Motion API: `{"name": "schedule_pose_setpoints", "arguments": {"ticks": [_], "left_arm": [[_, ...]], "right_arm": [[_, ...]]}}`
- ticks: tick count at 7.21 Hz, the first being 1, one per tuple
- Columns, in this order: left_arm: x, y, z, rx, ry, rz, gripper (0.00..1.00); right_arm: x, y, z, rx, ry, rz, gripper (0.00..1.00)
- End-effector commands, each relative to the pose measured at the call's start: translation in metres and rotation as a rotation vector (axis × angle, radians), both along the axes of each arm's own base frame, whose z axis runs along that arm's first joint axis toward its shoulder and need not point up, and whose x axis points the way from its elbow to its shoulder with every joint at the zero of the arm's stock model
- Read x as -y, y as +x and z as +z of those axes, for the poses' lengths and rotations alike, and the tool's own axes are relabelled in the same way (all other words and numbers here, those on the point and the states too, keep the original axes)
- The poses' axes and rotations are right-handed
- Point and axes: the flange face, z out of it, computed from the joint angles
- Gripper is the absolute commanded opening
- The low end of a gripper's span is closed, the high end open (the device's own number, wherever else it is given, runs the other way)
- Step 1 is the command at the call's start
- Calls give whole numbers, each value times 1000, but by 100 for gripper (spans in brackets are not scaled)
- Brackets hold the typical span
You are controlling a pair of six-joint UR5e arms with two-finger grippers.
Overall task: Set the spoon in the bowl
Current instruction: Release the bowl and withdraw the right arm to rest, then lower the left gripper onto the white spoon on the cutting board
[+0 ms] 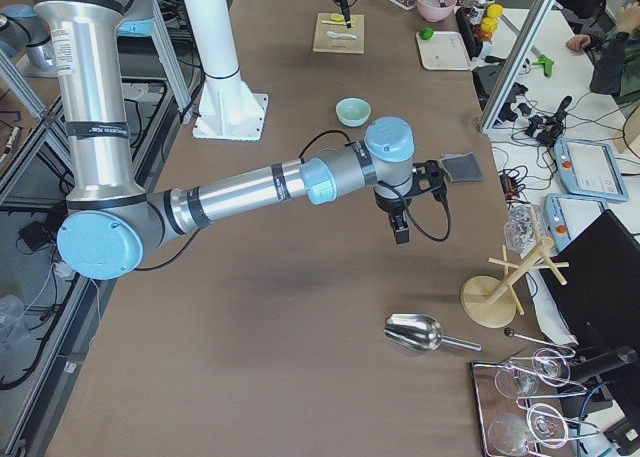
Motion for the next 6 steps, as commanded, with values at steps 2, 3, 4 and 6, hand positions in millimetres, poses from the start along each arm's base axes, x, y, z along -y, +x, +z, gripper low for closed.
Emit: {"name": "schedule_pose_setpoints", "arguments": {"ticks": [2,3,4,6], "left_arm": [[10,24,-1,-19,33,18,58],[9,27,0,-18,32,24,54],[6,32,0,-18,32,37,53],[2,38,2,-15,32,53,52]], "right_arm": [[-24,28,27,3,-7,14,100],[-25,30,27,4,-7,19,100],[-27,31,29,4,-10,21,100],[-31,34,32,3,-15,27,100]]}}
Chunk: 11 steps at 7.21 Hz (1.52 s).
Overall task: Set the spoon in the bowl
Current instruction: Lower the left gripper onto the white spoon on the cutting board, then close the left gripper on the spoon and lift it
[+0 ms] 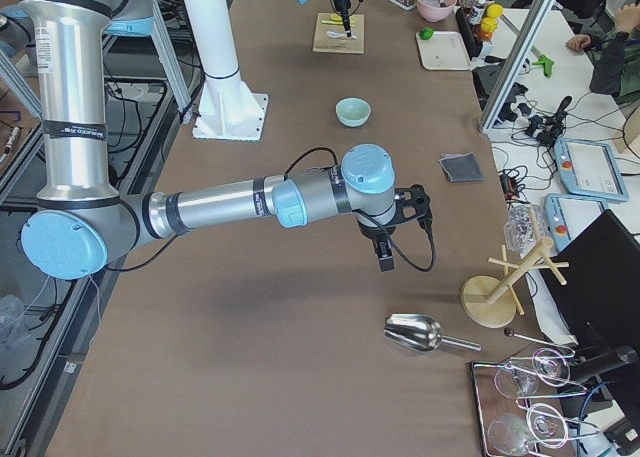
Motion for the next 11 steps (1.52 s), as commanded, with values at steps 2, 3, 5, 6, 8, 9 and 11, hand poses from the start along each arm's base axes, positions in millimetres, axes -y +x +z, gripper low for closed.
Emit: {"name": "schedule_pose_setpoints", "arguments": {"ticks": [2,3,5,6,8,9,11], "left_arm": [[-3,5,7,22,6,4,47],[-3,5,7,22,6,4,38],[-3,6,4,16,8,4,0],[-2,7,-13,-13,21,2,0],[30,38,-88,-160,6,-84,0],[55,84,-148,-262,-66,-141,0],[54,190,-259,-309,-118,-173,0]], "right_arm": [[-3,2,3,0,-6,4,100],[-3,2,3,0,-6,4,100],[-3,2,4,1,-8,5,100],[-3,2,4,1,-8,5,100],[-13,2,18,-2,-33,5,100],[-19,2,26,-10,-57,14,100],[-28,8,35,-15,-74,24,100]]}}
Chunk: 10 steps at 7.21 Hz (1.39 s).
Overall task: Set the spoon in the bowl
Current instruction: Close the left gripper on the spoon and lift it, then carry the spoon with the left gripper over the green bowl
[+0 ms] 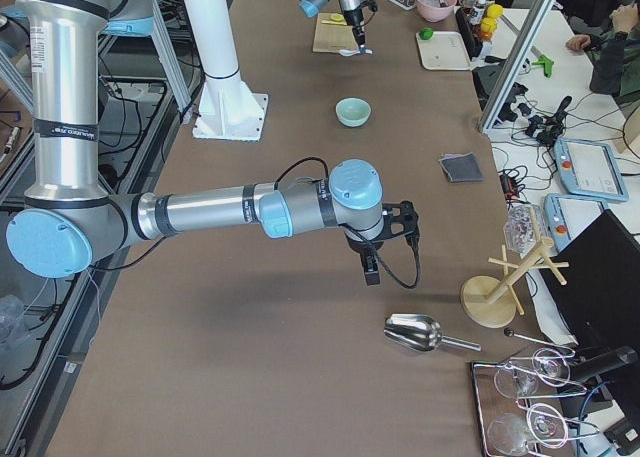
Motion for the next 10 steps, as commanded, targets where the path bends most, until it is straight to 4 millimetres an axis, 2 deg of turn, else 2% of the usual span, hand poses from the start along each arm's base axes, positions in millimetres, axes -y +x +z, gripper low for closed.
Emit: {"name": "schedule_pose_setpoints", "arguments": {"ticks": [1,2,3,4,5,6,7,8,9,10], "left_arm": [[-14,114,-121,-52,-56,-43,0],[-11,141,-156,-74,-65,-64,0],[-5,158,-172,-94,-91,-77,0],[-3,166,-178,-93,-80,-100,0],[-17,180,-187,-98,-64,-111,0],[-21,185,-187,-92,-48,-122,69],[-20,183,-183,-77,-30,-127,98],[-19,174,-178,-62,-6,-119,98],[-28,152,-160,21,61,-67,98],[-37,106,-153,118,120,2,98]], "right_arm": [[-9,4,9,-1,-19,11,100],[-9,4,10,-1,-23,13,100],[-10,4,10,-1,-23,13,100],[-10,4,10,0,-24,13,100],[-10,4,10,0,-24,14,100],[-10,4,10,0,-26,14,100],[-9,4,9,0,-24,14,100],[-9,4,10,0,-26,14,100],[-10,4,11,0,-28,14,100],[-16,4,18,-1,-37,10,100]]}}
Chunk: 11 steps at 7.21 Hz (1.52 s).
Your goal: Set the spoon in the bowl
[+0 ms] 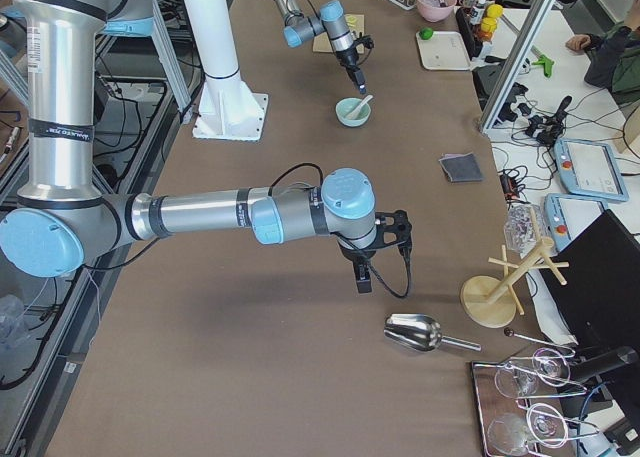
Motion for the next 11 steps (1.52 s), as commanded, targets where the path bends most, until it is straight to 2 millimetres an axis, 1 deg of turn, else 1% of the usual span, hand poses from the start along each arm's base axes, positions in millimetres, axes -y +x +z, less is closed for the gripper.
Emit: {"name": "schedule_pose_setpoints", "arguments": {"ticks": [1,2,3,4,5,6,7,8,9,10,11], "left_arm": [[-11,-101,25,192,26,154,98],[0,-161,51,320,21,230,98],[7,-233,86,442,100,325,98],[16,-321,131,466,153,442,99],[25,-413,171,440,199,501,98],[34,-482,224,403,240,551,98],[42,-527,274,421,300,606,98],[39,-548,295,434,299,611,98],[20,-577,328,424,231,564,98],[-2,-593,350,385,161,534,98],[-36,-613,376,354,107,491,98]], "right_arm": [[-7,0,9,-1,-10,-4,100],[-8,0,13,-7,-6,3,100],[-8,1,14,-23,-7,8,100],[-9,1,16,-24,-11,8,100],[-13,1,21,-24,-16,3,100],[-27,1,31,-24,5,0,100],[-42,0,49,-25,24,0,100],[-48,0,69,-27,8,-1,100],[-49,1,74,-33,-1,1,100],[-50,2,74,-40,2,3,100],[-50,6,73,-29,-6,12,100]]}}
